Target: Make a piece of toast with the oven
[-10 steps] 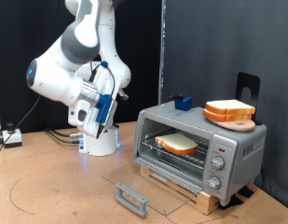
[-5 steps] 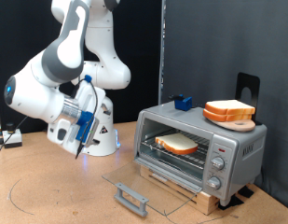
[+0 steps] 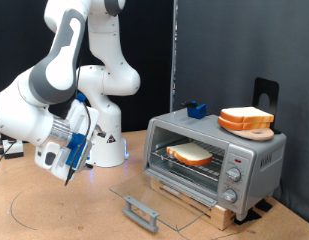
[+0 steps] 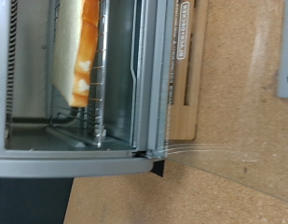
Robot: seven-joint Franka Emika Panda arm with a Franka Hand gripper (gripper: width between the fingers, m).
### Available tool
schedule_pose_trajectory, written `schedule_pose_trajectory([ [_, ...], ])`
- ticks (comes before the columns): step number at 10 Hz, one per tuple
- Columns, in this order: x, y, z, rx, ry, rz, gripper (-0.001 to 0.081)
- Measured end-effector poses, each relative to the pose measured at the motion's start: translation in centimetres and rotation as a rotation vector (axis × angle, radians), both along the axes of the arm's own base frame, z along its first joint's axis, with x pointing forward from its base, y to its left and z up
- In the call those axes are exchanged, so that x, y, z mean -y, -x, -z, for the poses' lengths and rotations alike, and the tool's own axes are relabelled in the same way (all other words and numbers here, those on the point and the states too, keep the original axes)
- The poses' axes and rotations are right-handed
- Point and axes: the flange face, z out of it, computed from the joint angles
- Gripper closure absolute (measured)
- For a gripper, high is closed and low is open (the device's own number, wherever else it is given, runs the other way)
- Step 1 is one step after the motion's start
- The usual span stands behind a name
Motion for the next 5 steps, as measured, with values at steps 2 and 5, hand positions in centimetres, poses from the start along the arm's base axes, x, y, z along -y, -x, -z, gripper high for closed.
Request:
schedule_pose_trajectory([
  [2, 0.3, 0.2, 1.2, -0.020, -0.051, -0.007, 0.0002],
  [5, 1.8, -0.7, 5.0, -0.130, -0.054, 0.049, 0.0002],
])
